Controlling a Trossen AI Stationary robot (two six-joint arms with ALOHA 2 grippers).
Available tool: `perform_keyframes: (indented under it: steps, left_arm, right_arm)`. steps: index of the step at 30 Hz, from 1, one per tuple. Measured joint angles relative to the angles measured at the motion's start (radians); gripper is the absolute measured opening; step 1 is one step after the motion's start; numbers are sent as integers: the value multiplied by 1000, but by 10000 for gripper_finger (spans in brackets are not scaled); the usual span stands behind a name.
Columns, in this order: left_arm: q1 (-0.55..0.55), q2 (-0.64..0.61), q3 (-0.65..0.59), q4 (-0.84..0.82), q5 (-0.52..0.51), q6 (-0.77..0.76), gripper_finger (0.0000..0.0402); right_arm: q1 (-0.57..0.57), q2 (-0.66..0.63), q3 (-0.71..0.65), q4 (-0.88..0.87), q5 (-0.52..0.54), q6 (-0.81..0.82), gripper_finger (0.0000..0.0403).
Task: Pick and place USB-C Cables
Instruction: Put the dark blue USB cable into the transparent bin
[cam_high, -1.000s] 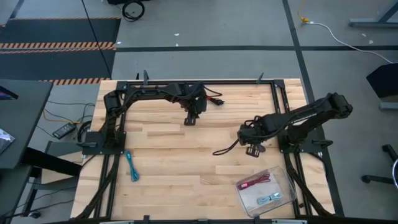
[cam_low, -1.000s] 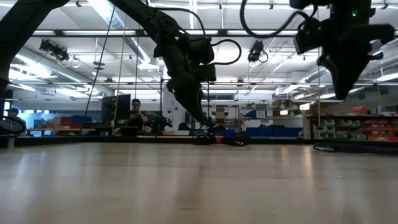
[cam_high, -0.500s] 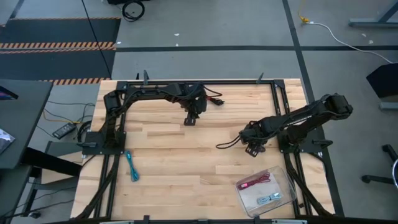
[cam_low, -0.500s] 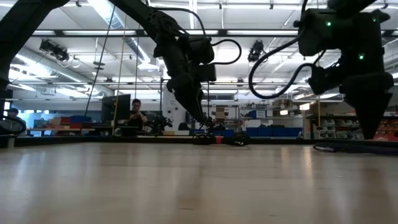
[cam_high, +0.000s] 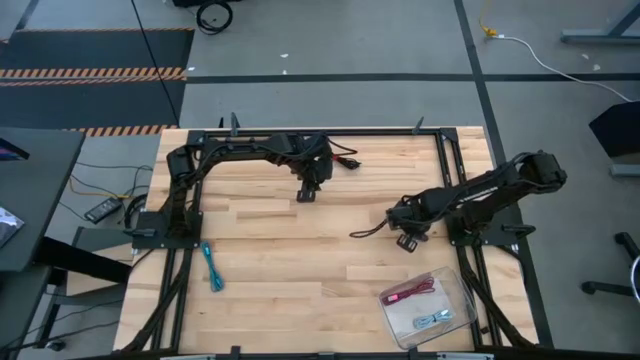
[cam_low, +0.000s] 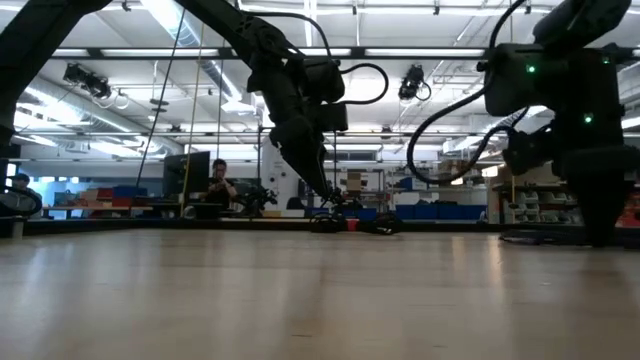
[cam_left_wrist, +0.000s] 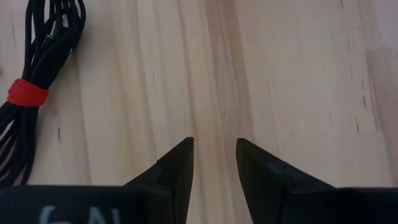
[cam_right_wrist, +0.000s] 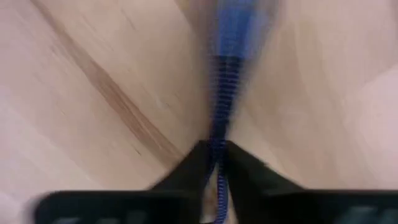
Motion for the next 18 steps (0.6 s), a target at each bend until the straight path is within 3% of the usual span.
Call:
perform_keyframes:
  steps: [2,9,14,18]
  left_arm:
    - [0,0,0,0,0,-4,128]
    - [0,0,0,0,0,-14,128]
    - [0,0,0,-1,0,-15,128]
    - [0,0,0,-1,0,-18,128]
  right_arm:
    - [-3,-2,42,-19,-11,-52,21]
    - [48,-2,299,-304,-22,-46,17]
    - [172,-3,517,-455,-101,-63,16]
    - [314,-3,635,-444,-161,9,16]
